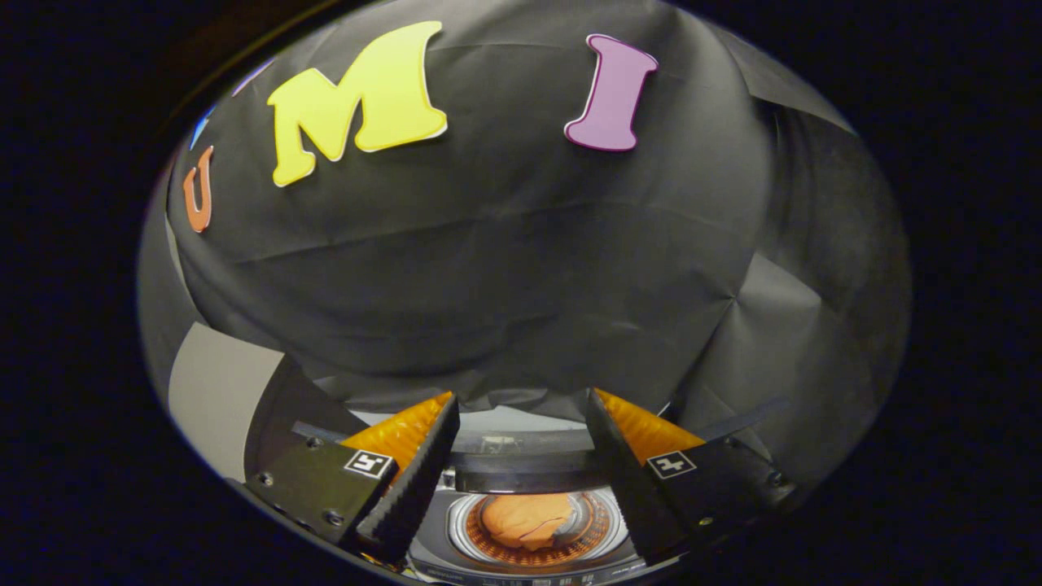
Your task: Put the clothes into the washing machine and then close the washing machine lid.
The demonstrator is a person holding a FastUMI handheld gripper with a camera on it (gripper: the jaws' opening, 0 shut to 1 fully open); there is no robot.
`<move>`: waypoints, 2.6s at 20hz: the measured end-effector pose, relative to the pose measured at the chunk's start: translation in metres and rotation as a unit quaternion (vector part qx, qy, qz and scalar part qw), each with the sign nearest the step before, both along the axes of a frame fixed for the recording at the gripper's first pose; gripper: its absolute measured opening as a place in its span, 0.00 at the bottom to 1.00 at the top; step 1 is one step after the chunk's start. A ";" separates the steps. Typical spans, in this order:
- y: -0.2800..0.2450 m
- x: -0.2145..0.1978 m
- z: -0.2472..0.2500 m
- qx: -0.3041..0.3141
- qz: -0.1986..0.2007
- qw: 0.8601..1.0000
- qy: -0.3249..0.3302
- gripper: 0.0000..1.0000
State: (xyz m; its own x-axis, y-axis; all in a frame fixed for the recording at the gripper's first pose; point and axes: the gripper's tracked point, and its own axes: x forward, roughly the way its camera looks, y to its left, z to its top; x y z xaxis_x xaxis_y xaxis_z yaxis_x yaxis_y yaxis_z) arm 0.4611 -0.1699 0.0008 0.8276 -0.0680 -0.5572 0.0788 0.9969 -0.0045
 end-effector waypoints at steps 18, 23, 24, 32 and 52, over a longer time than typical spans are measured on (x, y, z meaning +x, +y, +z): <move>0.002 -0.073 -0.027 -0.001 -0.027 0.999 0.022 0.98; 0.003 -0.084 -0.034 -0.008 -0.030 0.999 0.022 0.98; 0.002 -0.088 -0.038 -0.010 -0.032 0.999 0.023 0.98; 0.000 -0.119 -0.086 0.031 -0.053 0.995 0.074 0.98; 0.045 -0.208 -0.031 0.035 -0.098 0.993 -0.064 0.98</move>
